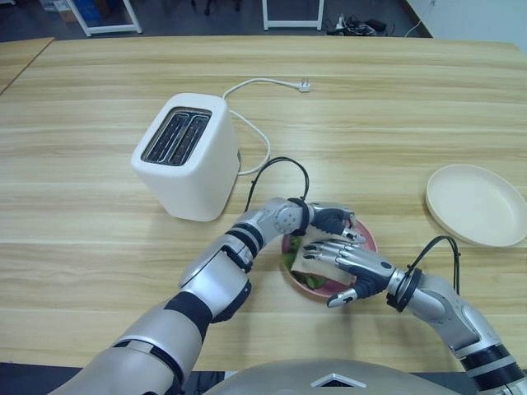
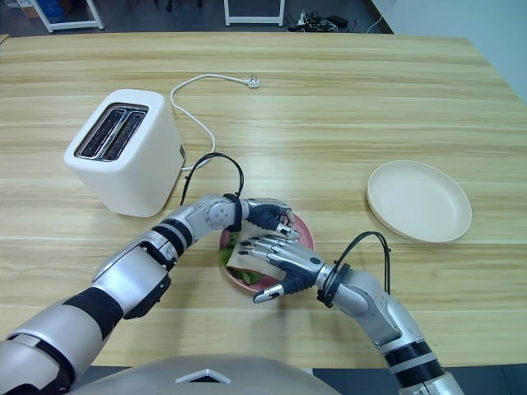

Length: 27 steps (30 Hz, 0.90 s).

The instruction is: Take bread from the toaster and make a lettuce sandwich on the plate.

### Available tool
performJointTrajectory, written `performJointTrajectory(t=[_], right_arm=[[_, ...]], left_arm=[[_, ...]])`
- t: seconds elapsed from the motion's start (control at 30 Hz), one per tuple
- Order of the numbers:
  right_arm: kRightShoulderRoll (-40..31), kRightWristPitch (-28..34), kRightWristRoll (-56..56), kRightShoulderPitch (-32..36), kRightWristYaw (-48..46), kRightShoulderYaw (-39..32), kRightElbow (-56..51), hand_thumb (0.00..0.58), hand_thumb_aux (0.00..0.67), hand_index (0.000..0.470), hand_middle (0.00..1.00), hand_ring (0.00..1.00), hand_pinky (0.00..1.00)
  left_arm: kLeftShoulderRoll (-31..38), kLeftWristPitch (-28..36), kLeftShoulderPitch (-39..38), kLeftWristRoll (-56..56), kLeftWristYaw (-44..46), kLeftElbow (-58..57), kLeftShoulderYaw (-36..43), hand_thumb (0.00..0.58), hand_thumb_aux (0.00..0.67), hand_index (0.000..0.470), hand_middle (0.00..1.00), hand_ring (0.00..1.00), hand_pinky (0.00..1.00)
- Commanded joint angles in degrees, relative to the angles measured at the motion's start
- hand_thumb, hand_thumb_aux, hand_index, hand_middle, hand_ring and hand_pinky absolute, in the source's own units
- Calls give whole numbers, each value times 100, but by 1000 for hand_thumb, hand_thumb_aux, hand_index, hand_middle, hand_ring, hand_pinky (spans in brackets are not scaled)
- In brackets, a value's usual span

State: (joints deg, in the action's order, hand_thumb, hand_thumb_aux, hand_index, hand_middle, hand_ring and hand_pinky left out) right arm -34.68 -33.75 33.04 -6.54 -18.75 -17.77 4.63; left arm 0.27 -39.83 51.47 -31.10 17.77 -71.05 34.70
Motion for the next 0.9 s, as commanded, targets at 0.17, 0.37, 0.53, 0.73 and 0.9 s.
performJointTrajectory(t=[0.17,0.37,0.53,0.73,0.9], right_arm=[[-415,526,468,-387,-426,-345,-653,0,0,0,0,0,0],[-484,501,401,-381,-380,-335,-605,0,0,0,0,0,0],[-229,307,86,-196,188,16,-318,0,0,0,0,0,0],[77,-355,-1626,-318,722,725,1014,255,168,118,0,0,0],[-164,-576,-3015,-648,408,725,1735,577,623,437,212,212,212]], left_arm=[[290,-35,509,538,-380,67,-891,0,0,0,0,0,0],[621,-237,559,1017,-399,317,-1469,0,0,0,0,0,0],[800,-548,378,1670,-303,909,-2051,0,0,0,0,0,0],[1116,-794,-1538,5265,1935,4815,-1935,405,302,212,459,459,459],[2242,196,-3269,7106,3550,7277,-1511,580,670,470,1000,1000,1000]])
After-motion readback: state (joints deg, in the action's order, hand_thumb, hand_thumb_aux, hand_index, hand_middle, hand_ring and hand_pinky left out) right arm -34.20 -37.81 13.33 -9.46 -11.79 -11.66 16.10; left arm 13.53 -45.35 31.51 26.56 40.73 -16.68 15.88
